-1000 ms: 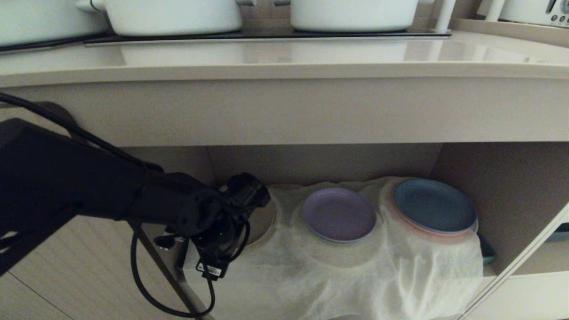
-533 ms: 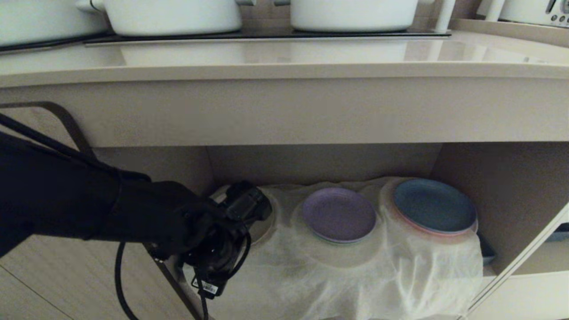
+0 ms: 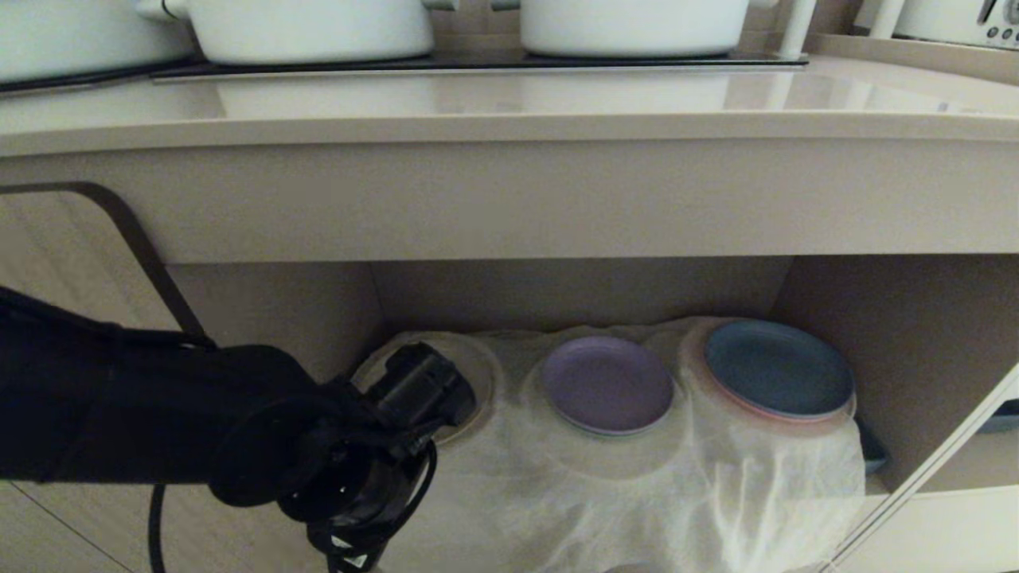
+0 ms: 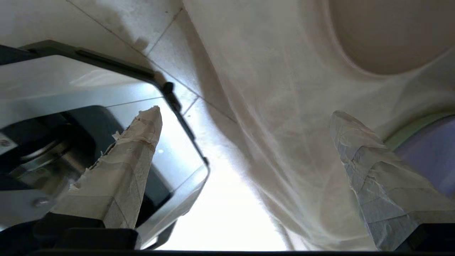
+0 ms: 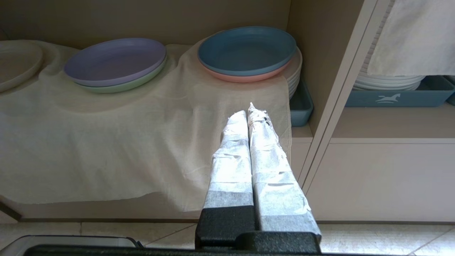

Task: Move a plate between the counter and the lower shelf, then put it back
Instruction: Pick up the plate in the cupboard

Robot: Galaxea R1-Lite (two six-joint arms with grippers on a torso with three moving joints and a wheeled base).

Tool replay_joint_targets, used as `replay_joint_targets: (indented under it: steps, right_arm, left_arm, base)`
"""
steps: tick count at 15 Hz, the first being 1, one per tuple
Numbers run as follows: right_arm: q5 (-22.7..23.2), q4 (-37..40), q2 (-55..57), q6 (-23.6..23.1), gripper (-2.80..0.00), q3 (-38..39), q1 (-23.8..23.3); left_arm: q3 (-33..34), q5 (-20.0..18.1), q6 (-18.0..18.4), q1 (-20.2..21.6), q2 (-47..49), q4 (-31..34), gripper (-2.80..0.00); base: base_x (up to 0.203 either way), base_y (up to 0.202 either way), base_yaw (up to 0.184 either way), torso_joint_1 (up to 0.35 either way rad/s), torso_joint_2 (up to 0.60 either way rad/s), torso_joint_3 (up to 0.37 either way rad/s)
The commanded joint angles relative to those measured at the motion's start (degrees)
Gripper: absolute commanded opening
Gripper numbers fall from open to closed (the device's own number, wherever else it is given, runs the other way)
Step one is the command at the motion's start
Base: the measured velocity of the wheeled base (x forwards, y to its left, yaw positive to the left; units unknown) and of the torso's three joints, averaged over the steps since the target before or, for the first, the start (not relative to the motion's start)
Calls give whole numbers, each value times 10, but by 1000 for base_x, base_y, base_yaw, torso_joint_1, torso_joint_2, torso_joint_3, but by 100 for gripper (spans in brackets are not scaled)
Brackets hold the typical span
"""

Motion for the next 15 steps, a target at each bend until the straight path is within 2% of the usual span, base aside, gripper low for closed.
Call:
replay_joint_targets:
  steps: [1,3,6,12,13,15]
  right_arm:
    - [0,0,1,1,-280,0,0]
    - [0,0,1,0,-280,0,0]
    - [0,0,1,1,-280,0,0]
    - [0,0,1,0,-280,0,0]
    - [0,0,1,0,-280,0,0]
    - [0,0,1,0,-280,0,1]
  left_arm:
    - [27,1,-6,-12,-26,1,0]
    - [44,0,-6,-23,-51,2,0]
    - [68,0,-7,-40,-75,38,0]
    - [115,0,-8,-63,-127,40,0]
    - [124,1,-8,-69,-132,40,-280]
    - [128,2,-8,-74,-149,40,-280]
  base:
    - [0,0,0,0,0,0]
    - [0,0,0,0,0,0]
    - [0,0,0,0,0,0]
    - [0,0,0,0,0,0]
    - [0,0,0,0,0,0]
    - [0,0,0,0,0,0]
